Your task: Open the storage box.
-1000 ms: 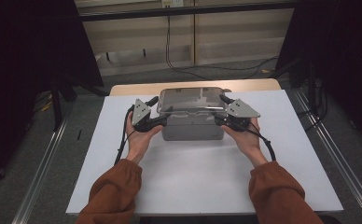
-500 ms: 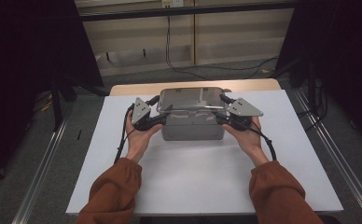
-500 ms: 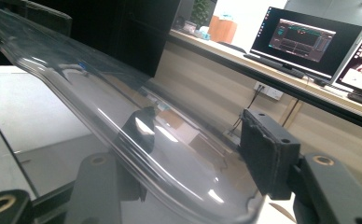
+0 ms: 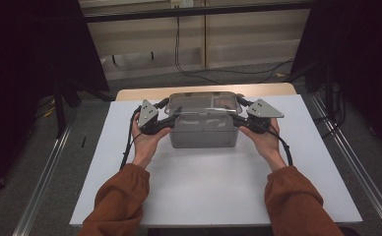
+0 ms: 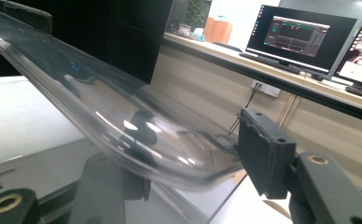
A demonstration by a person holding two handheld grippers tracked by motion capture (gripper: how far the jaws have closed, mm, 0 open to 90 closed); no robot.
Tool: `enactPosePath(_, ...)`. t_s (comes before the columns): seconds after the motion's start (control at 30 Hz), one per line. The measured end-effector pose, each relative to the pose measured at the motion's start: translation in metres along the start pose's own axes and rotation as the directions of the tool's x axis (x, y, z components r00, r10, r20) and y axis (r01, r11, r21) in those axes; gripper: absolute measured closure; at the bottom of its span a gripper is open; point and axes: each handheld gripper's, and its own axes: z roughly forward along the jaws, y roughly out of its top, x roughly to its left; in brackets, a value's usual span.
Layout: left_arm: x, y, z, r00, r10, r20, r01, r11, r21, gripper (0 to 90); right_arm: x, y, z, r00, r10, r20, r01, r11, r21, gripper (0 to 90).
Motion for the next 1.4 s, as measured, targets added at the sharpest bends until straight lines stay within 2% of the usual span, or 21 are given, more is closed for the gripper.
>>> enactPosePath(0.2,0.003,0.003,0.001,0.9999,-0.012,-0.002,0.011,0.9999,-0.012,44.1,-0.005,0.007,0.005,0.9998,0.003,-0.018,-0.003,1.000,-0.002,51.8)
enactPosePath(0.43,0.008,0.008,0.003,0.9999,-0.014,-0.003,0.014,0.9996,-0.024,47.5,-0.011,0.009,0.013,0.9996,0.021,-0.020,-0.021,1.000,-0.001,50.9)
enactPosePath(0.67,0.013,0.009,0.005,1.0000,-0.008,0.001,0.008,0.9999,-0.013,50.1,-0.015,0.009,0.018,0.9994,0.025,-0.024,-0.025,1.000,0.007,49.0)
enactPosePath(0.77,0.016,0.010,0.007,0.9995,-0.031,0.000,0.031,0.9992,-0.025,51.2,-0.016,0.011,0.020,0.9990,0.035,-0.030,-0.035,0.999,-0.001,49.7)
enactPosePath(0.9,0.020,0.012,0.010,0.9997,-0.025,-0.008,0.025,0.9994,-0.022,53.7,-0.019,0.014,0.022,0.9986,0.045,-0.028,-0.046,0.999,-0.017,53.1)
enactPosePath(0.97,0.021,0.013,0.012,0.9993,-0.036,-0.010,0.036,0.9988,-0.033,55.0,-0.021,0.014,0.023,0.9981,0.054,-0.027,-0.055,0.998,-0.019,53.7)
enactPosePath(1.1,0.027,0.013,0.016,0.9998,-0.018,-0.009,0.018,0.9997,-0.015,57.3,-0.024,0.016,0.027,0.9981,0.056,-0.025,-0.056,0.998,-0.021,54.0)
enactPosePath(1.3,0.032,0.009,0.025,0.9993,-0.034,-0.014,0.033,0.9994,-0.013,58.3,-0.027,0.017,0.031,0.9979,0.061,-0.023,-0.061,0.998,-0.026,54.0)
enactPosePath(1.4,0.034,0.006,0.029,0.9993,-0.033,-0.019,0.033,0.9994,0.006,58.3,-0.028,0.015,0.032,0.9975,0.068,-0.019,-0.068,0.997,-0.023,54.4)
